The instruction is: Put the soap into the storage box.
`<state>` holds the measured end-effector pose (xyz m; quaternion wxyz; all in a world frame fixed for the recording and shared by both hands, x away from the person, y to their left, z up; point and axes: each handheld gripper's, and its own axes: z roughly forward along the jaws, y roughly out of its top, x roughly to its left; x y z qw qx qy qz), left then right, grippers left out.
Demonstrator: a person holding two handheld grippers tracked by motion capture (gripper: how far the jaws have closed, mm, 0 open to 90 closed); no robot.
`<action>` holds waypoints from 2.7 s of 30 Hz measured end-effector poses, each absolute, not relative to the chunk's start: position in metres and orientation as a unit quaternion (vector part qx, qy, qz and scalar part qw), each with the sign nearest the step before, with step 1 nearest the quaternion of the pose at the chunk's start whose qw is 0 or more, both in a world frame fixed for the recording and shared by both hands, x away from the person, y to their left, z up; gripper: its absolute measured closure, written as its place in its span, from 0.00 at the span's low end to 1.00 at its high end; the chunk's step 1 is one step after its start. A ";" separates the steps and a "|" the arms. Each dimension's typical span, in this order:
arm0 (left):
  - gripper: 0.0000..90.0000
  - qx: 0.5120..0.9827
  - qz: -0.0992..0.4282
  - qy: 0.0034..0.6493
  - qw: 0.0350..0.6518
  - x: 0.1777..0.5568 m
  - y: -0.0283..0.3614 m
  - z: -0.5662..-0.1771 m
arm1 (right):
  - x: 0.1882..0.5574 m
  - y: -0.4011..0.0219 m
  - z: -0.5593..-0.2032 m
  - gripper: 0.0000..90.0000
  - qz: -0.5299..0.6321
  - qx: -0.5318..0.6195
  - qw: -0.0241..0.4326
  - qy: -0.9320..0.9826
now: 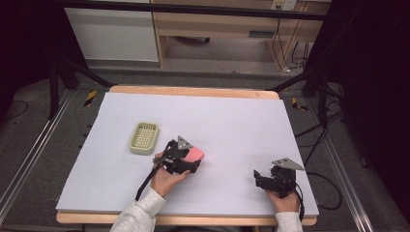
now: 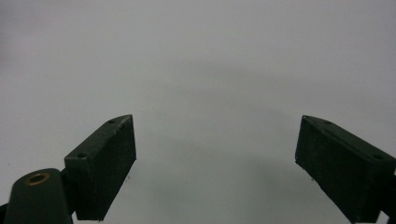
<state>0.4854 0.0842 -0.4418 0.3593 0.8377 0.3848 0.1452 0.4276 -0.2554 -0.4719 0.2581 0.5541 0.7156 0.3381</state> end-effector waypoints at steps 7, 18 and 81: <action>0.41 0.839 0.151 0.381 0.359 0.483 0.093 -0.432 | 0.427 -0.255 -0.472 0.14 0.338 0.554 0.259 0.715; 0.41 0.832 0.155 0.390 0.362 0.483 0.114 -0.426 | 0.428 -0.255 -0.472 0.14 0.338 0.555 0.258 0.715; 0.41 0.760 0.198 0.478 0.395 0.509 0.207 -0.392 | 0.428 -0.253 -0.473 0.14 0.335 0.551 0.258 0.719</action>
